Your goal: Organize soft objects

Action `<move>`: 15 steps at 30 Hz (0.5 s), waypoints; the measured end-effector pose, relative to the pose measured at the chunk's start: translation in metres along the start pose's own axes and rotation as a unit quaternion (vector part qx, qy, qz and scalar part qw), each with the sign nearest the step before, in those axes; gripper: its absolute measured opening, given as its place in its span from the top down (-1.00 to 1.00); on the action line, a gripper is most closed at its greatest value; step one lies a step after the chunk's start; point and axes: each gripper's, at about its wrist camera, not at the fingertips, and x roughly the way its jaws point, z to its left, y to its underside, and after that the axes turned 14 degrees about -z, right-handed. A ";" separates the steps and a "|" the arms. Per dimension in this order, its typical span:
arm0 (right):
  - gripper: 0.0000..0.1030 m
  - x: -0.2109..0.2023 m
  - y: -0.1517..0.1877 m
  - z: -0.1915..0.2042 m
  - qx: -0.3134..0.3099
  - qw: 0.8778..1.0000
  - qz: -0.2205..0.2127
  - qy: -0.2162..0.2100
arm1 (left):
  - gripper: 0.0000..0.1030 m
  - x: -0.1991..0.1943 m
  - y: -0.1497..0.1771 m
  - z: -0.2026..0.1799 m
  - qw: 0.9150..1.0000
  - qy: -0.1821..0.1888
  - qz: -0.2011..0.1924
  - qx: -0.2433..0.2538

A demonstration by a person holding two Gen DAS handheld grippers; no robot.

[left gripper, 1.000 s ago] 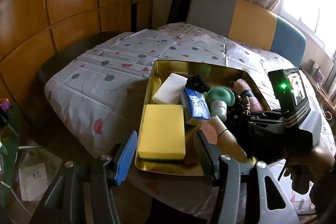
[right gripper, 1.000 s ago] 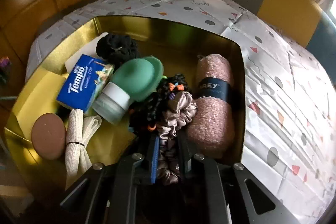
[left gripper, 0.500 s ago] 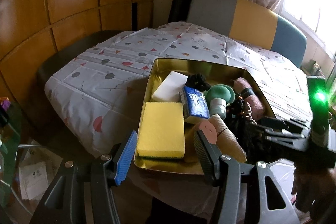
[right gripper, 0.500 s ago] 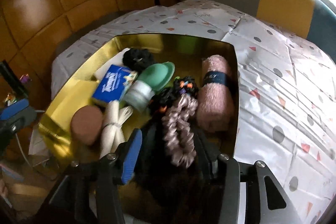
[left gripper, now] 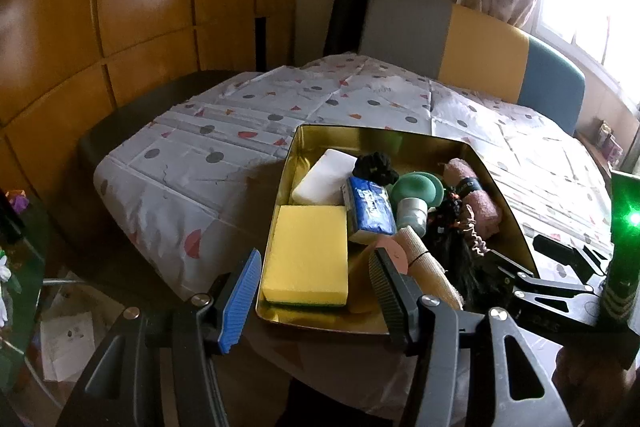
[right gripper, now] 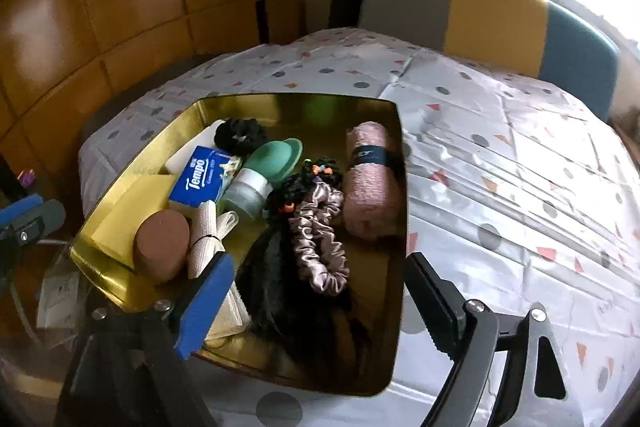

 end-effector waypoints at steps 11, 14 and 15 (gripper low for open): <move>-0.99 -0.039 0.002 0.002 0.010 0.997 -0.040 0.059 | -0.11 -0.014 0.001 -0.010 1.000 -0.007 -0.018 0.003; -0.99 -0.049 0.001 0.002 0.015 0.997 -0.049 0.062 | -0.14 -0.019 0.000 -0.013 1.000 -0.013 -0.026 -0.001; -0.99 -0.052 0.000 0.002 0.017 0.997 -0.053 0.062 | -0.14 -0.021 0.000 -0.013 0.999 -0.015 -0.028 -0.004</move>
